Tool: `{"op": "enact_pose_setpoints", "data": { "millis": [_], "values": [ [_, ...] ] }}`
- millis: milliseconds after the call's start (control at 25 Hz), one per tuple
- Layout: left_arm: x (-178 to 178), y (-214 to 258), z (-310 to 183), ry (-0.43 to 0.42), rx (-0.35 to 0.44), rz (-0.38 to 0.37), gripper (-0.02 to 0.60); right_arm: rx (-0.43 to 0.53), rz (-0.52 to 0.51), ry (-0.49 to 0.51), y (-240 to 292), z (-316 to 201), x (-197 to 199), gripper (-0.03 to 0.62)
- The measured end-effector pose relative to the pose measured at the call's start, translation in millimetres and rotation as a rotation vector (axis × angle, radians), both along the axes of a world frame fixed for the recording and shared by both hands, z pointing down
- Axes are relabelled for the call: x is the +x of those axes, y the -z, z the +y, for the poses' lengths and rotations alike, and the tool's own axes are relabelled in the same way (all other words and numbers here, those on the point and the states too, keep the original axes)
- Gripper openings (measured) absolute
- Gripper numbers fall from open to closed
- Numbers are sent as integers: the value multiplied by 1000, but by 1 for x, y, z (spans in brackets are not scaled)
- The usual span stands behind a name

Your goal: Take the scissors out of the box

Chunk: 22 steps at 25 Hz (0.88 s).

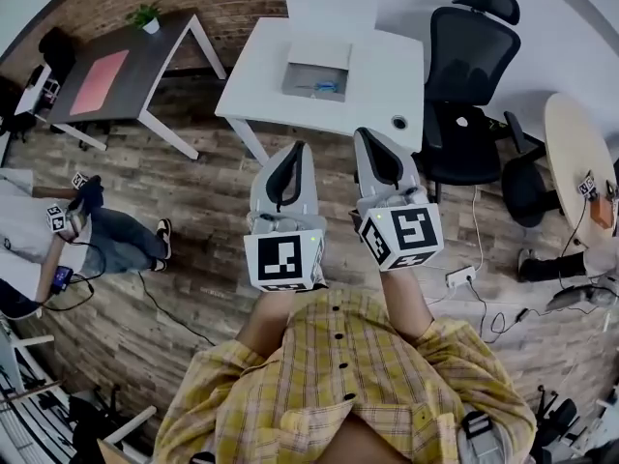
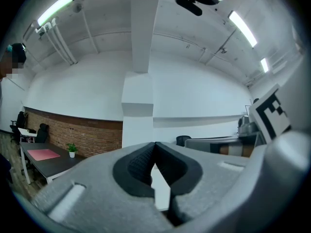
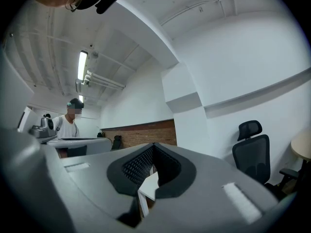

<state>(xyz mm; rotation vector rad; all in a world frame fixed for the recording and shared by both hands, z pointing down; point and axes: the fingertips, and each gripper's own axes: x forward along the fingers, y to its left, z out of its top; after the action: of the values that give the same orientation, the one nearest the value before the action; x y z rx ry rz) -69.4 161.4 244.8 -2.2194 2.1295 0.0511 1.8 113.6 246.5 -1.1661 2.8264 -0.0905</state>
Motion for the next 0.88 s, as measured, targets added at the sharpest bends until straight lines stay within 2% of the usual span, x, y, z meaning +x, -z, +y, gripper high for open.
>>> {"op": "enact_pose_setpoints", "data": {
  "millis": [200, 320, 600, 720, 880],
  "values": [
    [-44, 3, -37, -34, 12, 8, 3, -4, 22, -32, -1, -34, -44, 5],
    [-54, 3, -53, -47, 13, 29, 3, -3, 33, -50, 0, -48, -55, 5],
    [-66, 2, -87, -76, 15, 48, 3, 1, 45, -76, 4, -77, -70, 5],
    [-49, -5, -91, -68, 17, 40, 3, 6, 47, -72, -6, -79, -53, 5],
    [-49, -14, -136, -71, -15, -1, 3, -7, 29, -77, -10, -129, -49, 5]
  ]
}}
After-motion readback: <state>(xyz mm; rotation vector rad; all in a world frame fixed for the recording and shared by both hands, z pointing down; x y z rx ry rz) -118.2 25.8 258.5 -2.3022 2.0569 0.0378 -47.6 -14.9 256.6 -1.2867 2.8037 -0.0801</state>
